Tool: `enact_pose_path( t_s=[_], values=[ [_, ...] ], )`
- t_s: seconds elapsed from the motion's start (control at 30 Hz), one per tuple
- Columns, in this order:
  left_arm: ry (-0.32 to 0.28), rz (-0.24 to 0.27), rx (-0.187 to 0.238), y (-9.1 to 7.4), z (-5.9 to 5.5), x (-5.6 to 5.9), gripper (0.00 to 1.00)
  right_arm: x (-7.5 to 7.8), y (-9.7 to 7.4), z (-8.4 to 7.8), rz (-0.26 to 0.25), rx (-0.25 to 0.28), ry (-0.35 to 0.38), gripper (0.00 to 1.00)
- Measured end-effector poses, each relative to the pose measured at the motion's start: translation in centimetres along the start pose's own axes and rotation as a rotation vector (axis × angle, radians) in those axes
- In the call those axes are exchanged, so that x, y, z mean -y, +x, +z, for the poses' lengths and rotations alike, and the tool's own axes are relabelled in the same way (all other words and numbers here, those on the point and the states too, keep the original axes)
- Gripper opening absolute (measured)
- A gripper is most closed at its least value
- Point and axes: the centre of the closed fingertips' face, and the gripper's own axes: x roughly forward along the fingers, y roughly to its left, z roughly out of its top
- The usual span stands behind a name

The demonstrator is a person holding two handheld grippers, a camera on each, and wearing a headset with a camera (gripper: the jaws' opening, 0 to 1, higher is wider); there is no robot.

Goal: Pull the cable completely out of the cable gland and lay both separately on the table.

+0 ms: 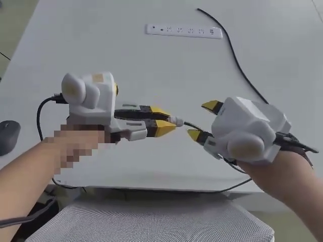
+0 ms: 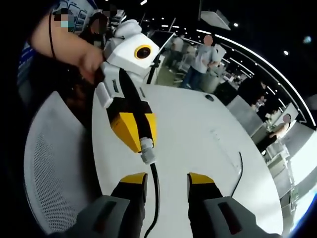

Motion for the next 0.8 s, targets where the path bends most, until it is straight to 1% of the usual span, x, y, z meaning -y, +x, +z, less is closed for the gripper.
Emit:
enact_pose_path(
  t_s=[0.03,0.07,0.13,0.2,0.27,0.4,0.47,0.5,0.6,0.7,0.73,0.8],
  values=[
    [0.000,-0.001,0.000,0.0,0.0,0.0,0.15,0.0,0.1,0.1,0.000,0.001,-0.013,0.27],
    [0.001,-0.001,0.000,0.1,0.0,0.0,0.15,-0.1,0.2,0.3,0.004,-0.001,-0.046,0.25],
    [0.001,-0.002,0.000,0.1,0.0,0.1,0.15,-0.2,0.4,0.3,0.010,0.002,-0.049,0.23],
    [0.002,0.000,0.001,0.1,0.1,0.0,0.15,-0.4,0.6,0.4,0.020,0.002,-0.051,0.17],
    [0.000,0.003,0.003,0.1,0.1,-0.1,0.15,-0.4,0.7,0.4,0.016,0.001,-0.055,0.15],
    [-0.002,0.005,0.005,0.2,0.2,-0.3,0.15,-0.8,0.9,0.3,0.023,-0.001,-0.064,0.07],
    [-0.003,0.005,0.006,0.2,0.3,-0.3,0.15,-1.2,1.0,0.2,0.036,0.001,-0.075,0.00],
    [-0.003,0.005,-0.001,0.2,0.1,-0.3,0.15,-1.2,1.1,0.1,0.031,-0.004,-0.079,0.00],
    [0.001,0.005,-0.016,0.3,-0.3,-0.2,0.15,-1.5,1.3,-0.2,0.041,-0.011,-0.070,0.00],
    [-0.003,0.007,-0.017,0.3,-0.4,-0.2,0.15,-1.5,1.3,-0.3,0.042,-0.003,-0.057,0.00],
    [0.000,0.008,-0.018,0.3,-0.4,-0.2,0.15,-1.5,1.3,-0.3,0.043,-0.004,-0.041,0.00],
    [-0.004,0.010,-0.014,0.4,-0.3,-0.3,0.15,-1.3,1.4,-0.6,0.034,-0.013,-0.038,0.00]
  ],
)
